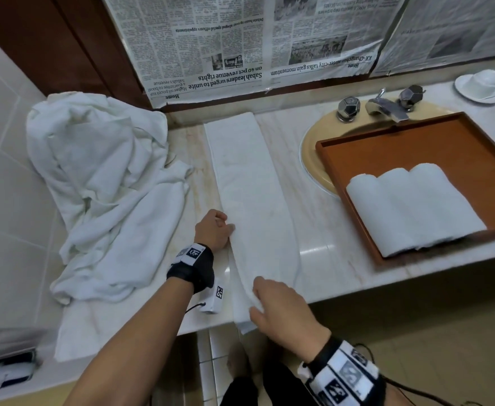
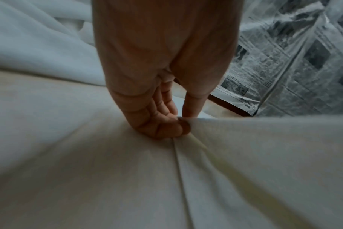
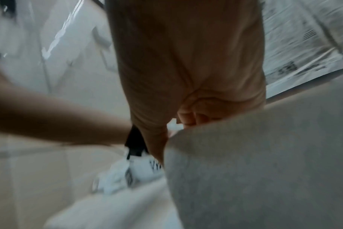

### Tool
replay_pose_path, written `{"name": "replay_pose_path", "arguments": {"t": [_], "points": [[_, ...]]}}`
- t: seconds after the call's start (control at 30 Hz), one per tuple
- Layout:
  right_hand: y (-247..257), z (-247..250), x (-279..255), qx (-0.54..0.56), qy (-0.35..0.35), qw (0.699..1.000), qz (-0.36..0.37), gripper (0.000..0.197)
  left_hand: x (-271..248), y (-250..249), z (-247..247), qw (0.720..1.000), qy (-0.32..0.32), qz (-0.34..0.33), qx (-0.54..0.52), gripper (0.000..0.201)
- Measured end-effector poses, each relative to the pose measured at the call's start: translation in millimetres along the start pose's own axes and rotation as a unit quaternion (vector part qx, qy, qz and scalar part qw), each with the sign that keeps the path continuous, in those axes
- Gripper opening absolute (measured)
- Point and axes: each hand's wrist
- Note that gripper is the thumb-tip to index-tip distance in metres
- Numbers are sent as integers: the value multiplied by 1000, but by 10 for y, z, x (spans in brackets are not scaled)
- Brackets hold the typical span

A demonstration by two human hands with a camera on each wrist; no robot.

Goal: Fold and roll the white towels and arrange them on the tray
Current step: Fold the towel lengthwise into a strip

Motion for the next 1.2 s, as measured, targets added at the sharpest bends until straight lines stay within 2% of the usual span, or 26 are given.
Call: {"name": "replay_pose_path", "arguments": {"t": [0.13,0.3,0.4,0.5,0.53,0.57,0.67,0.73,0.8,0.87,1.0,1.13,1.2], "points": [[89,-488,-19,-75,9,996,-51,21,-96,57,63,998,16,-45,52,25],[43,-692,-105,-82,-45,992,-85,30,-174,128,82,990,27,-105,90,26],[92,-805,-117,-94,7,993,-75,33,-202,130,56,988,10,-122,99,26],[47,-783,-132,13,86,992,-91,31,-224,119,56,986,8,-126,107,31],[1,-743,-153,53,72,990,-109,32,-240,117,65,986,11,-127,108,33],[-54,-689,-177,79,28,989,-125,31,-262,122,74,986,15,-127,109,34],[-271,-486,-231,104,-149,972,-149,20,-372,202,108,988,22,-119,100,35],[-449,-370,-166,100,-195,964,-153,27,-458,269,115,985,30,-124,118,33],[-612,-297,-16,77,-187,965,-166,41,-541,322,91,978,43,-137,149,33],[-712,-244,155,78,-164,968,-173,46,-608,363,44,972,57,-145,178,38],[-850,-190,400,133,-175,957,-192,41,-707,439,-39,957,52,-158,239,49],[-942,-48,587,179,-148,949,-212,18,-651,415,-69,940,18,-148,308,55],[-975,38,693,180,-142,951,-207,20,-566,356,-66,936,9,-135,325,56]]}}
Point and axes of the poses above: each hand's wrist, its own x-axis towards the middle knuckle, its own z-axis out of the back of the hand, y = z × x, and after that the axes turned 6 degrees about -x, right-handed
